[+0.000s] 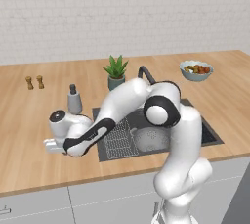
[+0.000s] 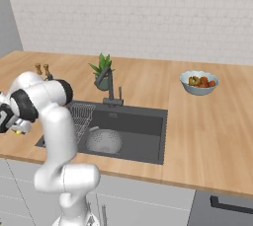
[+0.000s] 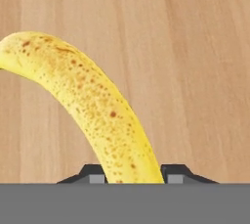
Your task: Put the colander in the sink, put the banana in the colander, and turn on the sink faucet and pour water over the colander.
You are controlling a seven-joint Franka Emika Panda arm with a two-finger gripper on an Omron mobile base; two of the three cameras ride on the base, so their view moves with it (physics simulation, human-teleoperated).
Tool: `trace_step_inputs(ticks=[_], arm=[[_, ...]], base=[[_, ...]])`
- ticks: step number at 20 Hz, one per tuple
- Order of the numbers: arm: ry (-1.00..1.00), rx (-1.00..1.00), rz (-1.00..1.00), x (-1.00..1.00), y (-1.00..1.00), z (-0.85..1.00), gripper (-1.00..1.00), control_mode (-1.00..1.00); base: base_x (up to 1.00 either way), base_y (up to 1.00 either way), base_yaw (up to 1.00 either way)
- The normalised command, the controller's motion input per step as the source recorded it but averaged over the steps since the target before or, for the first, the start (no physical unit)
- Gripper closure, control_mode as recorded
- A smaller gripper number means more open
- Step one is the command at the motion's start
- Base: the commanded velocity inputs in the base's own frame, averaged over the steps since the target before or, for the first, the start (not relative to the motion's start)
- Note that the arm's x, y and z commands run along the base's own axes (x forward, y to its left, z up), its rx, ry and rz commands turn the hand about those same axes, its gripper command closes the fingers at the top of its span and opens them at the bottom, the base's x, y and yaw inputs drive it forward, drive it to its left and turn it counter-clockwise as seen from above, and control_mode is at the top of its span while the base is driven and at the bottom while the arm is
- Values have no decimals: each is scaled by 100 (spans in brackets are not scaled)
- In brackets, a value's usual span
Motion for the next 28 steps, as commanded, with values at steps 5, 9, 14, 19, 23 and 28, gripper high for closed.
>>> trace_step_inputs(ticks=[5, 9, 14, 19, 23, 28], arm=[[-5, 0, 0, -31, -65, 40, 100, -100], [-13, 0, 0, -60, -97, 76, 100, -100], [-8, 8, 0, -75, -100, 91, 100, -100], [0, 16, 0, -45, -100, 84, 100, -100], [0, 13, 0, -13, -100, 61, 100, -100], [2, 8, 0, -1, -100, 28, 100, -100]], base=[[0, 0, 0], [0, 0, 0], [0, 0, 0], [0, 0, 0], [0, 0, 0], [0, 0, 0]])
